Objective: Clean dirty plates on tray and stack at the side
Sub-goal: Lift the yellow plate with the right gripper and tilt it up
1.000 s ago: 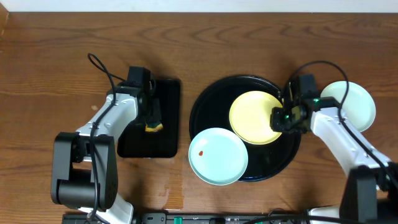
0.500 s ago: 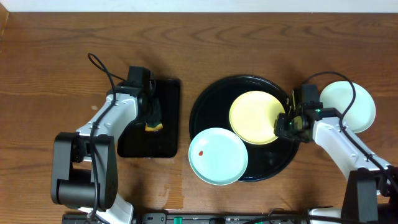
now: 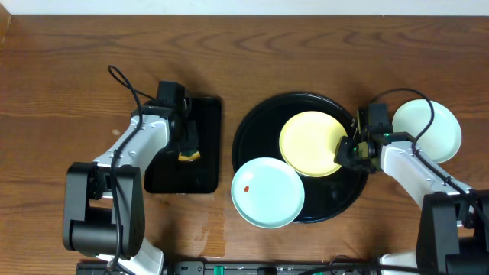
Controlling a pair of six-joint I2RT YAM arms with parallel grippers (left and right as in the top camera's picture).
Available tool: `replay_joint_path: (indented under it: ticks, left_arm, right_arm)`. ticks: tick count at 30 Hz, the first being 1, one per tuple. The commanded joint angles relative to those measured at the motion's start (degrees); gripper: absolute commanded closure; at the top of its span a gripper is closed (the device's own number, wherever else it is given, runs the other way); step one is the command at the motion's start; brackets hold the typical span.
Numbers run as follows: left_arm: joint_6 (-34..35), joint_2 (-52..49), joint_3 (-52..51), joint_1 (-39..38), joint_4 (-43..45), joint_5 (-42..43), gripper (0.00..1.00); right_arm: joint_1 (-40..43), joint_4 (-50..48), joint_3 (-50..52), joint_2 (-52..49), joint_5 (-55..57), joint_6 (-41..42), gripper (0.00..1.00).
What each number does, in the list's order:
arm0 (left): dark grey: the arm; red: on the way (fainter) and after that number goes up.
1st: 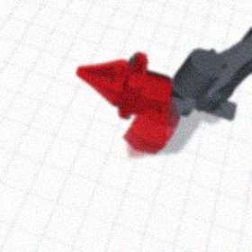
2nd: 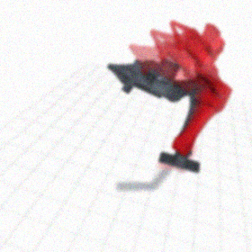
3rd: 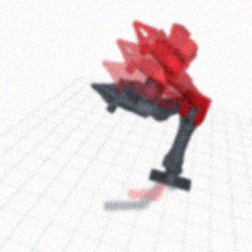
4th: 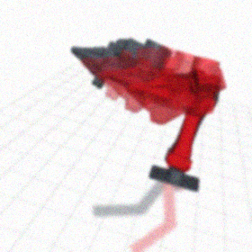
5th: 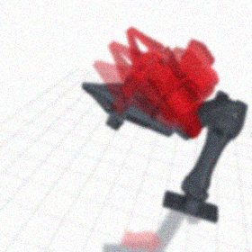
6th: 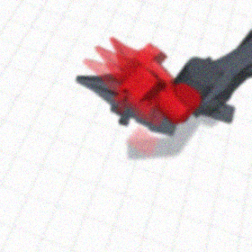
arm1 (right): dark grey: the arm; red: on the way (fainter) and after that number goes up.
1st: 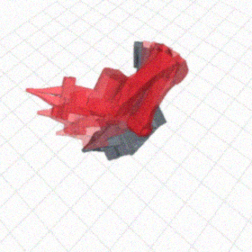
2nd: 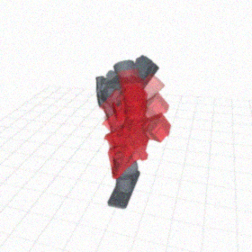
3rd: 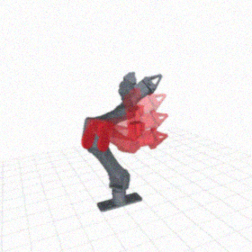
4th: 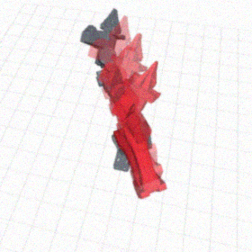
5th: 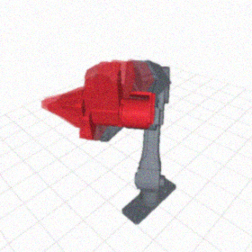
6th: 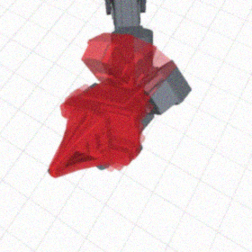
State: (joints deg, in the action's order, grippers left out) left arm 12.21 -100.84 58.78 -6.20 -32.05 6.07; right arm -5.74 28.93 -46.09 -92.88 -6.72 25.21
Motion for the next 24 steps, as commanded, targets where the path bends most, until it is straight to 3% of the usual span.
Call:
replay_joint_path:
  ticks: [1, 13, 24]
  left_arm:
    - [0.5, -0.1, -0.8, 0.0, 0.1, 0.6, 0.91]
    - [0.5, -0.1, -0.8, 0.0, 0.3, 0.6, 0.91]
    - [0.5, -0.1, -0.8, 0.0, 0.5, 0.6, 0.91]
  right_arm:
    - [-0.2, 0.7, -0.6, -1.3, 2.5, -2.9, 0.99]
    - [-2.4, 10.4, -19.3, 5.3, 22.3, -18.9, 0.99]
    - [-14.1, 8.6, -22.6, 5.5, 45.2, -35.3, 0.99]
